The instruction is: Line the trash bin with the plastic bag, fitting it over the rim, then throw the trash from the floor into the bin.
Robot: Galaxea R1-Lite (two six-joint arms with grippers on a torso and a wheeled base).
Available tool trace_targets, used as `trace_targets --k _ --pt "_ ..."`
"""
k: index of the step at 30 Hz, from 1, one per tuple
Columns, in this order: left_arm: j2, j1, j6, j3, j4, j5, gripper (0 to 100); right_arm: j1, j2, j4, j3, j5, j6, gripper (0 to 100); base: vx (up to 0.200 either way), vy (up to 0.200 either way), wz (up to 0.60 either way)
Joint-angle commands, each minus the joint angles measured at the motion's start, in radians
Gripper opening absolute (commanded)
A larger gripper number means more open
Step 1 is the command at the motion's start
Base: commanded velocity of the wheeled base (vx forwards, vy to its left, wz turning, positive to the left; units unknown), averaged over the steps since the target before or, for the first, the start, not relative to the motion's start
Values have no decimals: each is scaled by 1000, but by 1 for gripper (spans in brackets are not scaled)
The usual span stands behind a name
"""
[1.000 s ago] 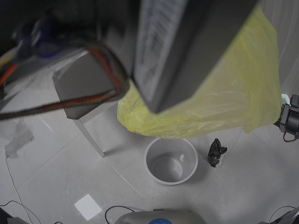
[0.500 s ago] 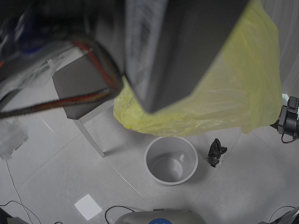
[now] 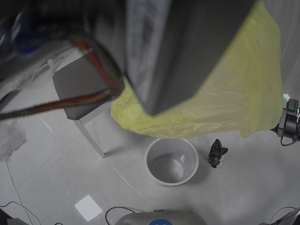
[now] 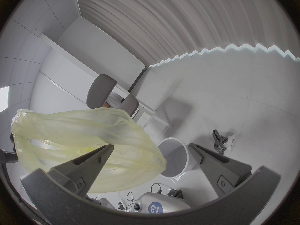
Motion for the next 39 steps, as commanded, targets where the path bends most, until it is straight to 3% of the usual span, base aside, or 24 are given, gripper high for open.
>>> trace_targets --k 1,8,9,31,36,39 --pt "-1 0 0 1 0 2 0 0 2 -1 7 7 0 100 0 0 0" --pt "-1 0 0 0 0 2 0 0 4 -4 11 7 -2 100 0 0 0" --pt "-1 0 0 1 0 0 0 0 4 -6 13 9 -2 0 0 0 0" --pt "0 7 2 3 0 6 0 2 16 -46 30 7 0 0 0 0 0" --pt "6 9 3 -12 3 69 0 2 -15 -46 39 9 -2 0 0 0 0" --pt "8 26 2 -11 11 147 0 8 -38 -43 44 11 -3 0 0 0 0"
